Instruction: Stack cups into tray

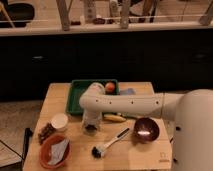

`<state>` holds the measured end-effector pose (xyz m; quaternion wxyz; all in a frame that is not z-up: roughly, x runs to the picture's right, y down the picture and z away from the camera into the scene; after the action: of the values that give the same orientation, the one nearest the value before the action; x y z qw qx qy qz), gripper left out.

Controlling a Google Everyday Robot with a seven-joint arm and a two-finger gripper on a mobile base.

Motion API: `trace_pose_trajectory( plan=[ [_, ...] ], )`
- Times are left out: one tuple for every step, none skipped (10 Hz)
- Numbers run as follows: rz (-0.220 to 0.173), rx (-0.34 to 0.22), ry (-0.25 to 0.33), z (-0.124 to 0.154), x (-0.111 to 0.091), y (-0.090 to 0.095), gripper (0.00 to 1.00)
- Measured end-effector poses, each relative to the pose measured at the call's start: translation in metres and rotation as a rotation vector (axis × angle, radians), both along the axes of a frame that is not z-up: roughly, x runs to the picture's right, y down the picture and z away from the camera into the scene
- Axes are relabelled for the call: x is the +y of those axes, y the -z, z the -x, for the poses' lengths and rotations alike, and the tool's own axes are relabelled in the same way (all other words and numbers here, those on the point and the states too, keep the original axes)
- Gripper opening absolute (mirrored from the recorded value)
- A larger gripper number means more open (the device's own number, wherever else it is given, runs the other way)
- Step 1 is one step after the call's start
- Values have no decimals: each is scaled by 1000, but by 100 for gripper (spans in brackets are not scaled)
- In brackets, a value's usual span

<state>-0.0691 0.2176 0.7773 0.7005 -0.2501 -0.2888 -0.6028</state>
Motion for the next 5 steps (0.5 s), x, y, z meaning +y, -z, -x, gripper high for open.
trace_pose_trajectory(
  plan=[
    [0, -4, -2, 1, 1, 0, 14],
    [1, -5, -1, 1, 1, 2, 5],
    [2, -3, 4, 0, 1, 2, 0],
    [2, -4, 7, -1, 1, 3, 0],
    [3, -4, 9, -1, 1, 4, 0]
  ],
)
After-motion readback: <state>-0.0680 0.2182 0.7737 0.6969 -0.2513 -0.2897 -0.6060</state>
